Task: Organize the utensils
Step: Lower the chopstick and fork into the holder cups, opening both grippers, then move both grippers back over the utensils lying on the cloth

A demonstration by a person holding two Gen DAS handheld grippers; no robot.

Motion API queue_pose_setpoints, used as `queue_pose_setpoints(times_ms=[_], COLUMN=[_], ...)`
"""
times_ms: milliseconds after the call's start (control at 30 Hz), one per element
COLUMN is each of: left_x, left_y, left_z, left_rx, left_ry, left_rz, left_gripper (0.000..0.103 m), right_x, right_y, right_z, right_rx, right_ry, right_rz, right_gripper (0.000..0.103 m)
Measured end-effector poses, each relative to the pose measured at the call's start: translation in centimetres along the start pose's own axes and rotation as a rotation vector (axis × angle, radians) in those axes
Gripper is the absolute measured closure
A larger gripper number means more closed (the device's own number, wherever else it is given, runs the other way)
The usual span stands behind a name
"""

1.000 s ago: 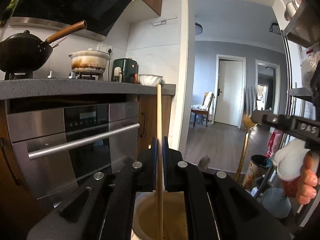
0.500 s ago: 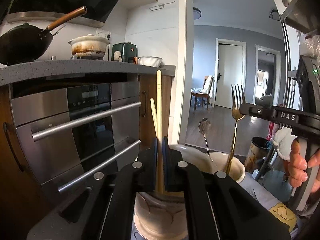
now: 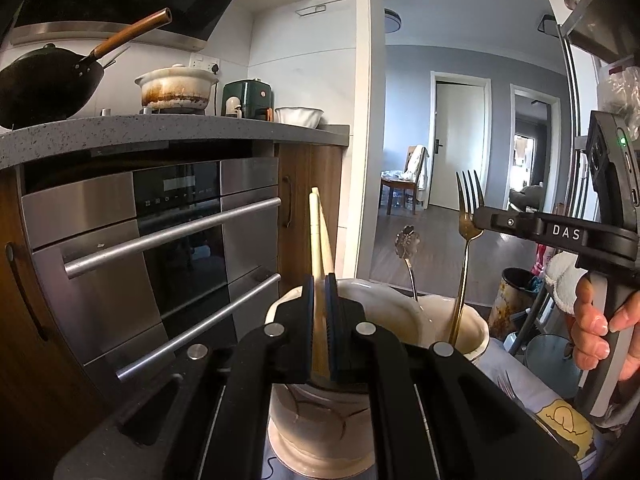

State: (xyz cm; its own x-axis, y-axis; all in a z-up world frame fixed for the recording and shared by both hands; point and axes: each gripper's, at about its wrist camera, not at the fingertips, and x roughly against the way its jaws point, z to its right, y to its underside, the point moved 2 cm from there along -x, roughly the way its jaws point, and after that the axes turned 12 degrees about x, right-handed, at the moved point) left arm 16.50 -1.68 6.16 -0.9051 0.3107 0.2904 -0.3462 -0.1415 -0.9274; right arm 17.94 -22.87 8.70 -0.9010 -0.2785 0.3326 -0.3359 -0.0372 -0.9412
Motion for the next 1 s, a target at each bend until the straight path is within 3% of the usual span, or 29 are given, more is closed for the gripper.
queue_pose_setpoints(times_ms=[200,300,433,500,567,633,700,767,833,1000], left_x=[0.4,0.6,1.0,1.3,2.0,2.6,3.1,3.9,4.6,6.2], left_y=[-0.1,-0.1,-0.4,-0.4,-0.4,-0.4,-0.4,-0.3,-0.3,-0.2], left_z=[-0.2,-0.2,-0.4,-0.5,-0.4,-0.4,-0.2,-0.1,-0.1,0.0], left_rx=[0.011,0.012,0.023,0.032,0.034,0.027,0.021,0.019,0.019,0.025], left_ry=[0.004,0.005,0.000,0.001,0.005,0.005,0.003,-0.005,-0.013,-0.046], left_rz=[0.004,0.008,0.008,0.007,0.019,0.030,0.034,0.041,0.055,0.049], left_gripper=[0.097,0.097,0.093,0.084,0.062,0.049,0.039,0.020,0.008,0.005], right_x=[0.0,0.1,0.6,1.0,1.5,2.0,2.7,3.3,4.1,6.6], right_y=[0.0,0.1,0.2,0.2,0.4,0.6,0.9,1.2,1.5,2.6], right_z=[0.1,0.3,0.8,1.0,1.1,1.0,0.7,0.3,0.0,-0.6], right_rx=[0.004,-0.006,-0.040,-0.046,-0.051,-0.055,-0.033,-0.010,0.015,0.042], right_ry=[0.010,0.023,0.014,0.016,0.012,-0.002,-0.003,-0.003,0.002,-0.003], right_rz=[-0.001,-0.001,0.006,0.007,0.009,0.012,0.009,0.013,0.018,0.023], right_gripper=[0.100,0.091,0.049,0.045,0.025,0.017,0.012,0.008,0.006,0.005])
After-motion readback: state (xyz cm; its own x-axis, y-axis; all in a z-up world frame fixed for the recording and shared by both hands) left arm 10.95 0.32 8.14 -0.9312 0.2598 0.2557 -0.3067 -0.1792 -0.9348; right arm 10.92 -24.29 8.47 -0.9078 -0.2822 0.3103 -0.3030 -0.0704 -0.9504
